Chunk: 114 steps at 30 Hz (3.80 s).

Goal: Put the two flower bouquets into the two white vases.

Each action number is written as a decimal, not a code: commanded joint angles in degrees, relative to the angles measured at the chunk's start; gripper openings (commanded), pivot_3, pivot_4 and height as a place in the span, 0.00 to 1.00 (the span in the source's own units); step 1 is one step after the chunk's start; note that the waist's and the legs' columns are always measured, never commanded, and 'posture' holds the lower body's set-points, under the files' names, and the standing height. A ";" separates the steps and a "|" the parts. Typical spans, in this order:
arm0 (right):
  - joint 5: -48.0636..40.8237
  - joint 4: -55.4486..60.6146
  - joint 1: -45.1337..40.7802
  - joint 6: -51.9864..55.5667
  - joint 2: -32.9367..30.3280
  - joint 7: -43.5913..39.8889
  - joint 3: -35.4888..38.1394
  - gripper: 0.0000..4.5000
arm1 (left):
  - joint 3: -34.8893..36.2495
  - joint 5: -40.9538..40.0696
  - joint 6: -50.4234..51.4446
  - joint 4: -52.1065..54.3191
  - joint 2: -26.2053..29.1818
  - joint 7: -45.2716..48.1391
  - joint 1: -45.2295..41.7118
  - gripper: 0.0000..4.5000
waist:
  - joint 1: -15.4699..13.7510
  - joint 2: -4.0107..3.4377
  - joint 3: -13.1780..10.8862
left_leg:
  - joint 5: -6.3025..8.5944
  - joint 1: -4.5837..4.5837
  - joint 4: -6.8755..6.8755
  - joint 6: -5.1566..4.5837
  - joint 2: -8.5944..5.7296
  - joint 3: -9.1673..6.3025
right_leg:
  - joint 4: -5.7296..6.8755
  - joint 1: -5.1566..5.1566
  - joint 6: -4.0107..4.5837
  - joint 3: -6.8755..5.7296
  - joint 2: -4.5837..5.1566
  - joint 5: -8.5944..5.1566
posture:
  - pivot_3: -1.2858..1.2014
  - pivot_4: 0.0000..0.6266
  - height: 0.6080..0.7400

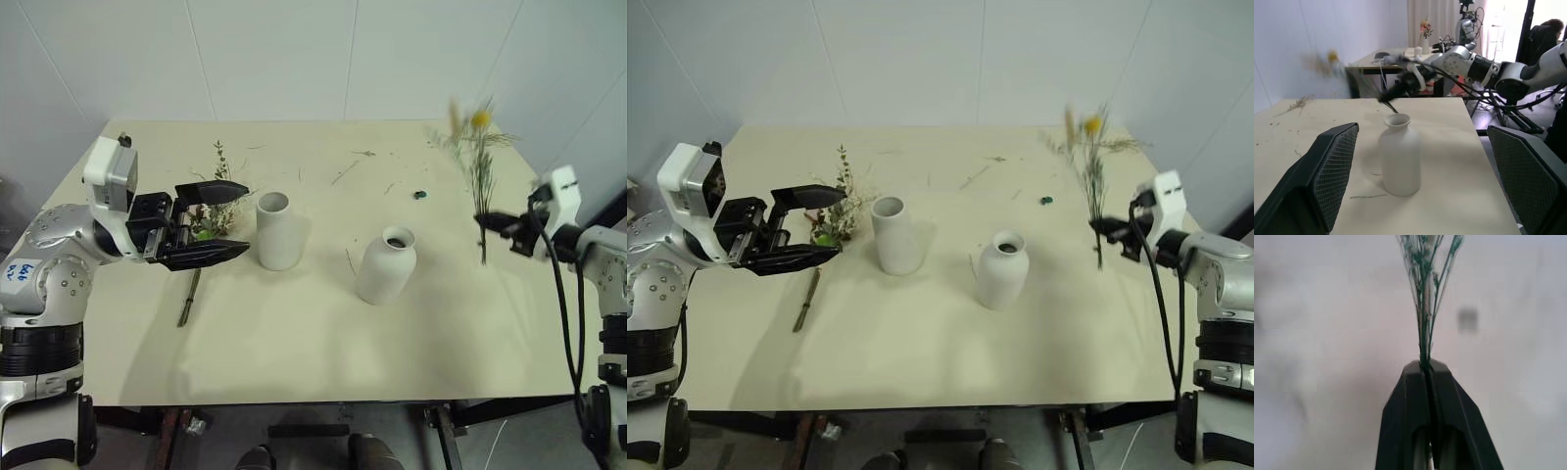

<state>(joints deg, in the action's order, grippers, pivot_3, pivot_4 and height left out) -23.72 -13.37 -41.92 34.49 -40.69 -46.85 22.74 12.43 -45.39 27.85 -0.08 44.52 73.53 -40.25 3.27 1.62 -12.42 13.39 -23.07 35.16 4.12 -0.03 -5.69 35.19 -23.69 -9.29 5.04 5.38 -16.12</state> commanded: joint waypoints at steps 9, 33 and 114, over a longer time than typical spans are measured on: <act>-16.88 29.19 3.41 -2.60 14.92 10.01 0.93 0.00 | -3.62 6.90 -6.86 -9.15 -4.17 2.17 -5.38 1.00 | -0.14 -0.01 0.01 | -0.07 0.04 0.03 0.06 -0.02 -0.05 | 0.19 0.00 0.00 0.00 0.01 0.00 | 0.52 0.24 1.00; -13.33 31.66 18.78 -10.37 15.72 5.50 -9.22 0.52 | -1.22 10.83 -10.92 -10.34 -2.67 -0.22 -2.80 1.00 | -0.18 0.00 0.01 | -0.09 0.10 0.03 0.03 -0.03 -0.09 | 0.31 -0.01 0.04 0.00 0.00 -0.02 | 0.52 0.24 1.00; -22.28 35.24 24.23 -4.78 -11.89 -10.78 1.47 1.00 | 5.25 6.52 1.53 -21.95 -20.14 -18.07 -19.25 0.01 | -1.65 0.08 0.00 | -0.06 0.05 0.55 0.00 -0.12 -0.11 | 0.36 0.17 -0.13 0.01 0.03 0.02 | 0.52 0.24 1.00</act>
<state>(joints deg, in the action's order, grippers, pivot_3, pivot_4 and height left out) -45.66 20.27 -17.31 30.85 -53.02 -58.38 22.67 18.68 -39.86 31.91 -22.29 24.36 53.81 -59.69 1.62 1.70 -12.42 13.33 -23.02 35.72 4.12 -0.15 -5.80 35.53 -23.49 -9.42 5.05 5.41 -16.09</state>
